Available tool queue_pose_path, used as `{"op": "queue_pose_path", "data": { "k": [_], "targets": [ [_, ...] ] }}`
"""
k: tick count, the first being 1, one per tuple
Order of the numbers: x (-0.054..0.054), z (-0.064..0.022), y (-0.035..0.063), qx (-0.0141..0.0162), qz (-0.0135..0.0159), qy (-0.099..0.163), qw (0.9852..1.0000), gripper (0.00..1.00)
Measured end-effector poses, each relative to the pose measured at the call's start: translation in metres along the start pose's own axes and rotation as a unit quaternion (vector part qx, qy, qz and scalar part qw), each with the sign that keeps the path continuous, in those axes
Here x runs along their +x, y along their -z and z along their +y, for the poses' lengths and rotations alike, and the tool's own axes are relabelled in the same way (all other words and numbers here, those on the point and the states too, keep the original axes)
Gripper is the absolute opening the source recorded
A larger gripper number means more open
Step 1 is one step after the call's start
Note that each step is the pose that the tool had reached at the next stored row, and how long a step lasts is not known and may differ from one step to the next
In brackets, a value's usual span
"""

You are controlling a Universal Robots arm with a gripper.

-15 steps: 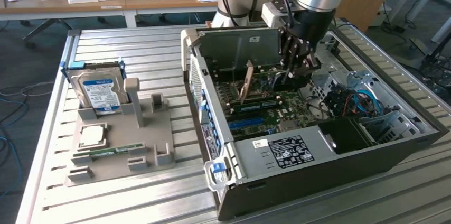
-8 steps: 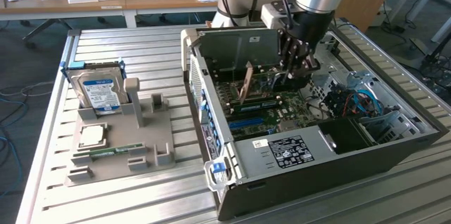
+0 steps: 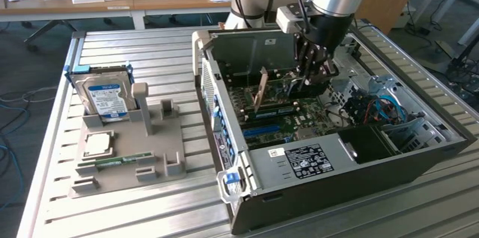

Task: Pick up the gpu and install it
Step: 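Insert the gpu into the slot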

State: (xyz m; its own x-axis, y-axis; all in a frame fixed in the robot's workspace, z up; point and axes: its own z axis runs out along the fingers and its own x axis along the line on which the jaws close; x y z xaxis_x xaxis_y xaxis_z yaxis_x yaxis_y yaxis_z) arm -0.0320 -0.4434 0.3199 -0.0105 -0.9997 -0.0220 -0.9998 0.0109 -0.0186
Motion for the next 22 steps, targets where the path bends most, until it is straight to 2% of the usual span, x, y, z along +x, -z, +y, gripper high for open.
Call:
{"op": "queue_pose_path", "data": {
  "k": [8,18,22],
  "targets": [
    [0.0001,0.0005,-0.0057,0.0000,0.0000,0.000,1.0000,0.26],
    [0.0001,0.0014,-0.0071,0.0001,-0.0002,0.000,1.0000,0.26],
    [0.0002,0.0038,-0.0085,0.0011,-0.0003,0.000,1.0000,0.26]
  ]
}}
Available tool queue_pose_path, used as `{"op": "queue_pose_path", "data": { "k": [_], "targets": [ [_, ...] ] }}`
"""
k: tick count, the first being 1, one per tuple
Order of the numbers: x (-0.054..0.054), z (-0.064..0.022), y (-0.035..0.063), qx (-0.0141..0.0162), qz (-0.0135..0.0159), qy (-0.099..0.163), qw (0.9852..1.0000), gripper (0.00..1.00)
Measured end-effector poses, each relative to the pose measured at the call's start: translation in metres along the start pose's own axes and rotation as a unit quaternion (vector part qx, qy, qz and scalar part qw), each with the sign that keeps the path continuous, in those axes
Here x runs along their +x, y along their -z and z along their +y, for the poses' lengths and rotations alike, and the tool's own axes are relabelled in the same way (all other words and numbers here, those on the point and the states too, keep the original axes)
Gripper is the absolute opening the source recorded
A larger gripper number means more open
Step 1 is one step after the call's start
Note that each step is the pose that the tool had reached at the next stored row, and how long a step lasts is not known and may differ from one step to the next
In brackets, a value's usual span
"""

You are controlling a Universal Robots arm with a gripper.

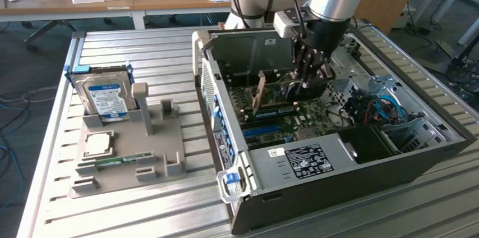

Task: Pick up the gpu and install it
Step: 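Insert the gpu into the slot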

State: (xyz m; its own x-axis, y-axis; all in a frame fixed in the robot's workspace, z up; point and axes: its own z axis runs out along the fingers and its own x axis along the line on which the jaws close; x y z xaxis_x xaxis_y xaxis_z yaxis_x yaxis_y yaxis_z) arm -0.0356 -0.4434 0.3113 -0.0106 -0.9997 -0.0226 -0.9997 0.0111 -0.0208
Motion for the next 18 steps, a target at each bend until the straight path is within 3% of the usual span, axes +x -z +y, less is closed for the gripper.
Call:
{"op": "queue_pose_path", "data": {
  "k": [9,13,14,18],
  "targets": [
    [0.007,0.0049,-0.0023,0.0039,-0.0019,0.000,1.0000,0.26],
    [0.010,0.0100,-0.0032,0.0043,-0.0027,0.001,1.0000,0.26],
    [0.013,0.0146,-0.0056,0.0043,-0.0030,0.001,1.0000,0.26],
    [0.014,0.0150,-0.0095,0.0043,-0.0030,0.001,1.0000,0.26]
  ]
}}
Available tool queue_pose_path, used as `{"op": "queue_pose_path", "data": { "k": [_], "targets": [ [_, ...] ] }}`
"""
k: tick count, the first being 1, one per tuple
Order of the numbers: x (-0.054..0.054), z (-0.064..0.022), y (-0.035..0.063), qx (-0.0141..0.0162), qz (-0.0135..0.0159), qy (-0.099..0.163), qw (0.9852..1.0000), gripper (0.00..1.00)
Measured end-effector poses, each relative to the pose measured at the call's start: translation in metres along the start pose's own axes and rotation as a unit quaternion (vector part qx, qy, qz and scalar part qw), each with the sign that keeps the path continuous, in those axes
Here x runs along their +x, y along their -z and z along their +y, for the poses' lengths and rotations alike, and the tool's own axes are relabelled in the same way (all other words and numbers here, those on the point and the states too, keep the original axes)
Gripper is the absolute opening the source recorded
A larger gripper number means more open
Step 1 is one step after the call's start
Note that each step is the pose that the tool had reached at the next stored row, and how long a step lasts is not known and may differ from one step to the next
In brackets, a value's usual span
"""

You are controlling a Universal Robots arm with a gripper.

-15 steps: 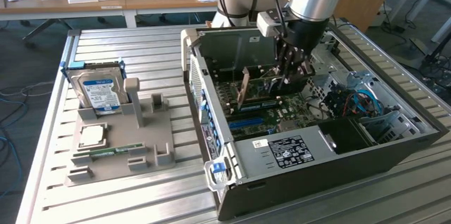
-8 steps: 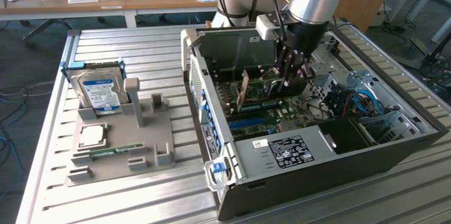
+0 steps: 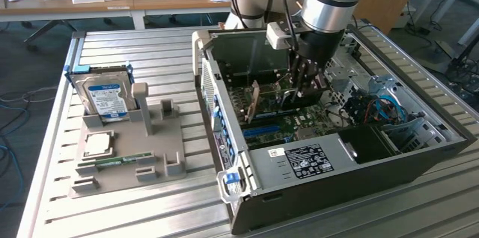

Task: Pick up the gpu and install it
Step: 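Insert the gpu into the slot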

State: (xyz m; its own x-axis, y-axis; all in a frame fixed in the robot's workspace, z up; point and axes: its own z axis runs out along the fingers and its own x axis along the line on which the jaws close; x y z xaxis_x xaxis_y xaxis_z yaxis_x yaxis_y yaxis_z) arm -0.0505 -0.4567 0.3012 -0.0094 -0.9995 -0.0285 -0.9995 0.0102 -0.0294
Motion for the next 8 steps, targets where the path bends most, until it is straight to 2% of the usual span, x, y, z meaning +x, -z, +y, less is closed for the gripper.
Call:
{"op": "queue_pose_path", "data": {
  "k": [8],
  "targets": [
    [0.0002,0.0000,-0.0012,0.0001,-0.0002,0.000,1.0000,0.26]
  ]
}}
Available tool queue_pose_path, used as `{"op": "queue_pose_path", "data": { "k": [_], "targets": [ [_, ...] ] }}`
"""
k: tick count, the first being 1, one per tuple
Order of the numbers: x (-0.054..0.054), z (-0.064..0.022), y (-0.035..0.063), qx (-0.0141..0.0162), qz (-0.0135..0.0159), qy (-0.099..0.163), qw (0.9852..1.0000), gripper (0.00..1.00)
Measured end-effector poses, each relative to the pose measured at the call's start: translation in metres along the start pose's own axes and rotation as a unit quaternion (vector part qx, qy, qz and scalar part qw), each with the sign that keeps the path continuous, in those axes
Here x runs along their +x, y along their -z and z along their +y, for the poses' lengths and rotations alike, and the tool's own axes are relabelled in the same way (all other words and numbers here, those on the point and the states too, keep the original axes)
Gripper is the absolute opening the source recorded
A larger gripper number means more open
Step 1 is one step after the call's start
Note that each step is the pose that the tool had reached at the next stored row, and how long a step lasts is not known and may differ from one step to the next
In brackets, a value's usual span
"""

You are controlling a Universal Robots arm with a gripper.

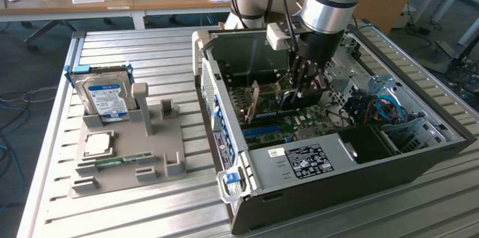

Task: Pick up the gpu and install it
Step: 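Insert the gpu into the slot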

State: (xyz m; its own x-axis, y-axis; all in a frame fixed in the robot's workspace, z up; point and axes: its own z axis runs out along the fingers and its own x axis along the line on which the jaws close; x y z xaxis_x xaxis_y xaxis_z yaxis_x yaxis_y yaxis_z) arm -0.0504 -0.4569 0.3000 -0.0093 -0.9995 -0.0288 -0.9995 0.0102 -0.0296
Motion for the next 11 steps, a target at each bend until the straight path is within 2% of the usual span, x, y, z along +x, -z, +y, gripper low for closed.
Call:
{"op": "queue_pose_path", "data": {
  "k": [6,11],
  "targets": [
    [0.0036,0.0005,-0.0024,-0.0001,0.0001,0.000,1.0000,0.26],
    [0.0038,0.0031,-0.0085,-0.0001,0.0002,0.000,1.0000,0.26]
  ]
}}
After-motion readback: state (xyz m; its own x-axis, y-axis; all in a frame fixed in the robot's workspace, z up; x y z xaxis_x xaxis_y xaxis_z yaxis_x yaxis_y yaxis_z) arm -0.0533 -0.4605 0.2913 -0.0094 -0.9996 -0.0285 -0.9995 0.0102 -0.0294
